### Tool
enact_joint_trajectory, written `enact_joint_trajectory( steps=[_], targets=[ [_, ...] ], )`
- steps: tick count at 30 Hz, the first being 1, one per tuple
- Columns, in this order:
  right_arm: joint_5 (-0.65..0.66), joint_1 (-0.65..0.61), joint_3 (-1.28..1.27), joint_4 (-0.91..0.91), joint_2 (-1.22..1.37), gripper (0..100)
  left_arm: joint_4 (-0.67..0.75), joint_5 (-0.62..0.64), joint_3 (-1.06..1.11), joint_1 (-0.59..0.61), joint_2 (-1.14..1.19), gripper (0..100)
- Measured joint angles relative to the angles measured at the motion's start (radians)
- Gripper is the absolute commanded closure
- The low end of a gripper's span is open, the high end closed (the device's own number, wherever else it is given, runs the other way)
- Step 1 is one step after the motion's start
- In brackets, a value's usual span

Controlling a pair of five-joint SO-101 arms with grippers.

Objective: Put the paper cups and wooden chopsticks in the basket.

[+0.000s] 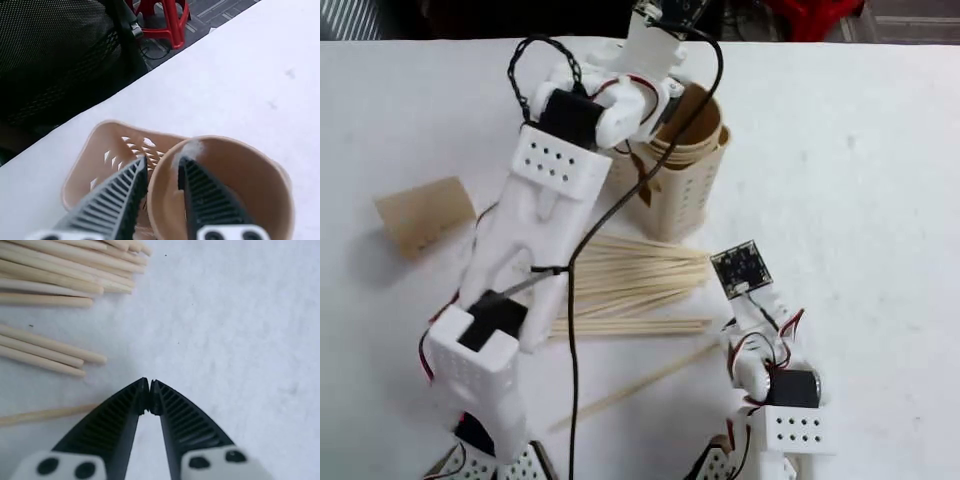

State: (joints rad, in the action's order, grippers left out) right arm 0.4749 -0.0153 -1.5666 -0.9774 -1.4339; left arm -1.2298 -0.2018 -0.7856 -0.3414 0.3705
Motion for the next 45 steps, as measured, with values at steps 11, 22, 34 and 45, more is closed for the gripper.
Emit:
enact_joint_trajectory(
  steps=[11, 22, 34, 45],
  targets=[
    [0.002, 0.000, 0.000, 0.000, 0.000, 98.1, -0.038, 0.000, 0.061, 0.029, 0.057, 88],
    [0.005, 0.000, 0.000, 0.000, 0.000, 98.1, -0.103, 0.000, 0.063, 0.029, -0.063, 88],
    [0.005, 0.000, 0.000, 0.000, 0.000, 98.1, -0.299, 0.000, 0.068, 0.282, -0.473, 88],
    [0.005, 0.000, 0.000, 0.000, 0.000, 98.1, -0.364, -0.169, 0.446, 0.942, -0.440, 79]
  ],
)
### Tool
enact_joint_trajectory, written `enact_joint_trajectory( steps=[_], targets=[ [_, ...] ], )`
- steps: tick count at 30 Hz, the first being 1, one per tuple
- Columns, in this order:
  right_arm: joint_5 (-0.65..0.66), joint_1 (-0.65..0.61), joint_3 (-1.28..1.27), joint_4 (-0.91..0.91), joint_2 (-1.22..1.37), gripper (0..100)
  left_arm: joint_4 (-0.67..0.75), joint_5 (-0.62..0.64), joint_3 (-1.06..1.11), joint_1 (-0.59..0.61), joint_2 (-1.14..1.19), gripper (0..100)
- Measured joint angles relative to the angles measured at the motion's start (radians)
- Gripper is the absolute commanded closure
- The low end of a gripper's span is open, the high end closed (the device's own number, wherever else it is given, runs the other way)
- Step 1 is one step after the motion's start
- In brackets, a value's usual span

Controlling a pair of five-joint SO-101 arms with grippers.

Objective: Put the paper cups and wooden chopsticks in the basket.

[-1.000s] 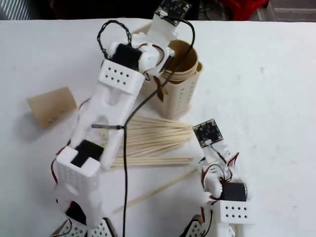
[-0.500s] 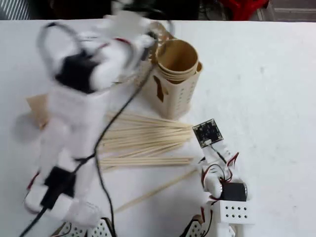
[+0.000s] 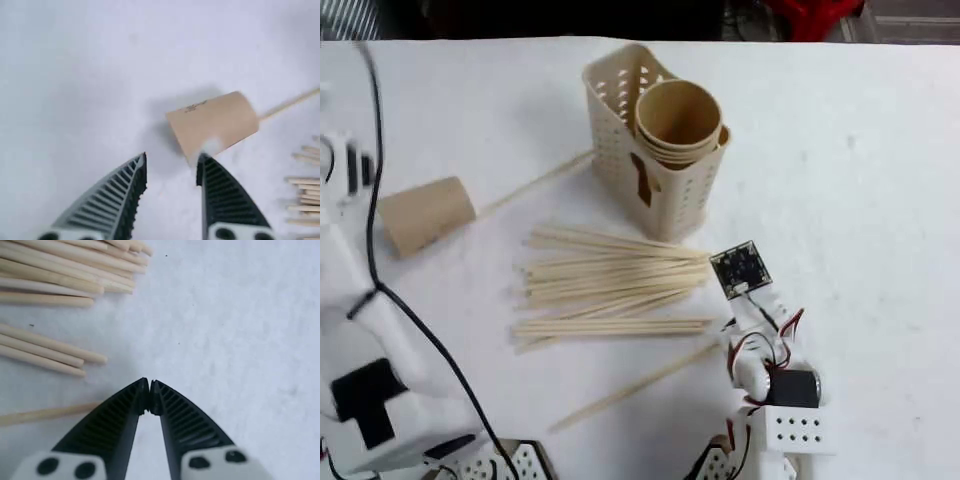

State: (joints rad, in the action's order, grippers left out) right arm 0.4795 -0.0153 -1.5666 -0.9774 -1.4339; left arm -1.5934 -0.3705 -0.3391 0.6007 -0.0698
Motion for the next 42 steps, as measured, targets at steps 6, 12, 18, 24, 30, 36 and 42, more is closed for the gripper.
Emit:
enact_joint_trajectory(
  steps=[6, 12, 18, 24, 30, 36, 42],
  targets=[
    [0.002, -0.002, -0.012, 0.000, 0.000, 98.1, 0.336, -0.044, 0.420, 0.058, 0.069, 78],
    [0.002, 0.000, -0.017, 0.018, 0.000, 98.1, 0.451, -0.044, 0.509, 0.060, 0.132, 78],
    [0.002, 0.000, -0.017, 0.021, 0.000, 98.1, 0.473, -0.044, 0.506, 0.043, 0.226, 78],
    [0.002, 0.000, -0.017, 0.021, 0.000, 98.1, 0.477, -0.044, 0.506, -0.008, 0.269, 78],
    [0.002, 0.000, -0.017, 0.021, 0.000, 98.1, 0.477, -0.041, 0.506, -0.052, 0.270, 78],
    [0.002, 0.000, -0.017, 0.021, 0.000, 98.1, 0.477, -0.038, 0.506, -0.106, 0.270, 79],
    [0.002, 0.000, -0.017, 0.021, 0.000, 98.1, 0.477, -0.038, 0.497, -0.109, 0.270, 79]
  ],
)
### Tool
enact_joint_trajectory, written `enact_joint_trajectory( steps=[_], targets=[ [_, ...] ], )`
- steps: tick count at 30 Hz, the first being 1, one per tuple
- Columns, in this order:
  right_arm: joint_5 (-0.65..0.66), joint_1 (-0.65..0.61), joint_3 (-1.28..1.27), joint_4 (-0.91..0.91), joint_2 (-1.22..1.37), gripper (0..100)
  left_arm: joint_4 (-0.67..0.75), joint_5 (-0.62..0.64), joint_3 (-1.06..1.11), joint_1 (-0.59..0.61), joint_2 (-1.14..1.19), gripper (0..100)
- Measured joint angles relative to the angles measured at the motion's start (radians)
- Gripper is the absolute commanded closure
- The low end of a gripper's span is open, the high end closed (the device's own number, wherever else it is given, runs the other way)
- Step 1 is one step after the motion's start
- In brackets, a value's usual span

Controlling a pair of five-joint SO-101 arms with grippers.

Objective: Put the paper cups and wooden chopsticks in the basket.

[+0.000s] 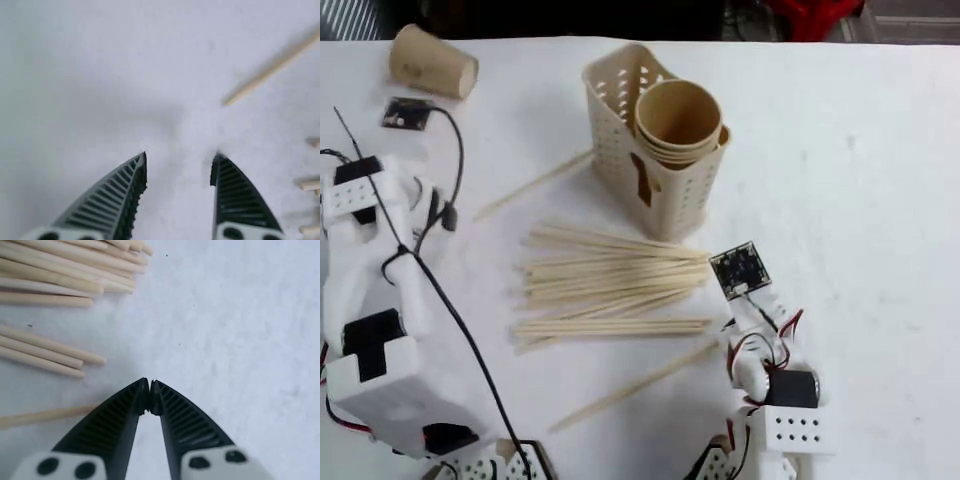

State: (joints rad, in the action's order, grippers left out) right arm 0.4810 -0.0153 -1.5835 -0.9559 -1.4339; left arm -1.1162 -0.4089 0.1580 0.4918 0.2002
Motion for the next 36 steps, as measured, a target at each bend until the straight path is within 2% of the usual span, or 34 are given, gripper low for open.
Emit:
enact_joint_trajectory(
  steps=[8, 14, 21, 29, 36],
  targets=[
    [0.000, 0.000, 0.000, 0.000, 0.000, 98.1, -0.017, 0.000, -0.075, 0.060, -0.094, 79],
    [0.000, -0.002, 0.000, 0.000, 0.000, 98.1, -0.081, 0.021, -0.061, 0.069, -0.338, 79],
    [0.000, 0.000, 0.000, 0.000, 0.000, 98.1, -0.078, 0.048, 0.218, -0.006, -0.720, 79],
    [0.000, 0.000, 0.000, 0.000, 0.000, 98.1, 0.055, 0.089, 0.620, -0.109, -1.169, 78],
    [0.000, 0.000, 0.000, 0.000, 0.000, 98.1, 0.048, 0.068, 0.741, -0.158, -1.260, 79]
  ],
)
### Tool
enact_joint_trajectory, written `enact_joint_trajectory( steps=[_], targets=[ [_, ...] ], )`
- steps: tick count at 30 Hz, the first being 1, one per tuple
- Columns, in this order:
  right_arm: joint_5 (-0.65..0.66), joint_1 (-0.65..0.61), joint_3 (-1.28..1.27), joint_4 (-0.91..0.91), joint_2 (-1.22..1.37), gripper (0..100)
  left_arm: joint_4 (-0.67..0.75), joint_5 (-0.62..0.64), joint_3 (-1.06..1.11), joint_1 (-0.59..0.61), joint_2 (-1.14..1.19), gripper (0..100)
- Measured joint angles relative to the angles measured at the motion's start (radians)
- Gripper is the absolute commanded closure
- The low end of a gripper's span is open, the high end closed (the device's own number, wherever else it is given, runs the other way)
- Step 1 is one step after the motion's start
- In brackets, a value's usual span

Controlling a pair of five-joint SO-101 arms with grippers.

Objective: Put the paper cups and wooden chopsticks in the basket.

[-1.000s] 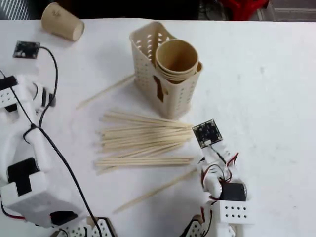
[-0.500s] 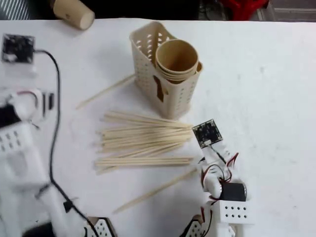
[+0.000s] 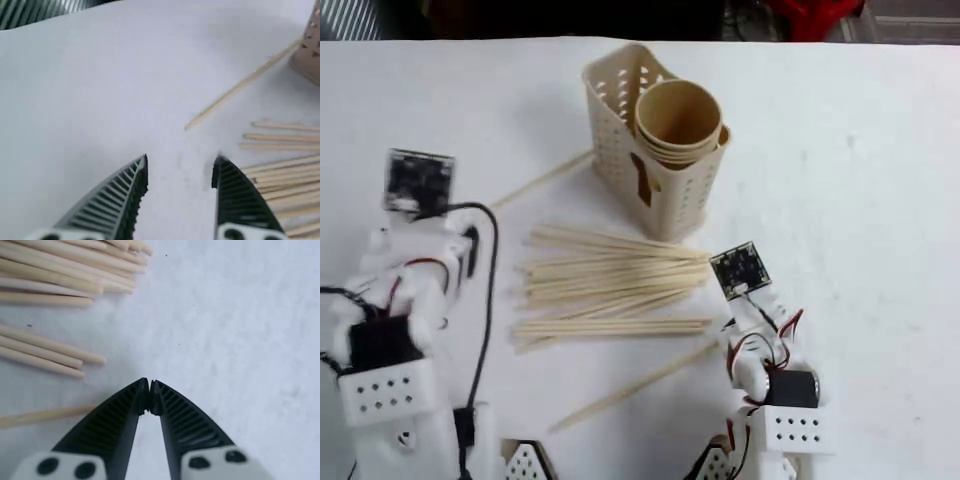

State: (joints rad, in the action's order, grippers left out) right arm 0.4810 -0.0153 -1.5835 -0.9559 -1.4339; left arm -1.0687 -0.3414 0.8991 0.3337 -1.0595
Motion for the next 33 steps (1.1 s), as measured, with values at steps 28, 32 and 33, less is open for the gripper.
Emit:
enact_joint_trajectory(
  steps=[28, 32, 33],
  targets=[
    [0.264, -0.563, 0.270, -0.245, 0.213, 75.1, 0.479, 0.215, 0.103, 0.000, 0.669, 79],
    [0.433, -0.649, 0.293, -0.245, 0.423, 73.1, 0.479, 0.215, 0.038, 0.017, 0.779, 79],
    [0.476, -0.654, 0.298, -0.245, 0.468, 72.8, 0.479, 0.215, 0.025, 0.017, 0.801, 79]
  ],
)
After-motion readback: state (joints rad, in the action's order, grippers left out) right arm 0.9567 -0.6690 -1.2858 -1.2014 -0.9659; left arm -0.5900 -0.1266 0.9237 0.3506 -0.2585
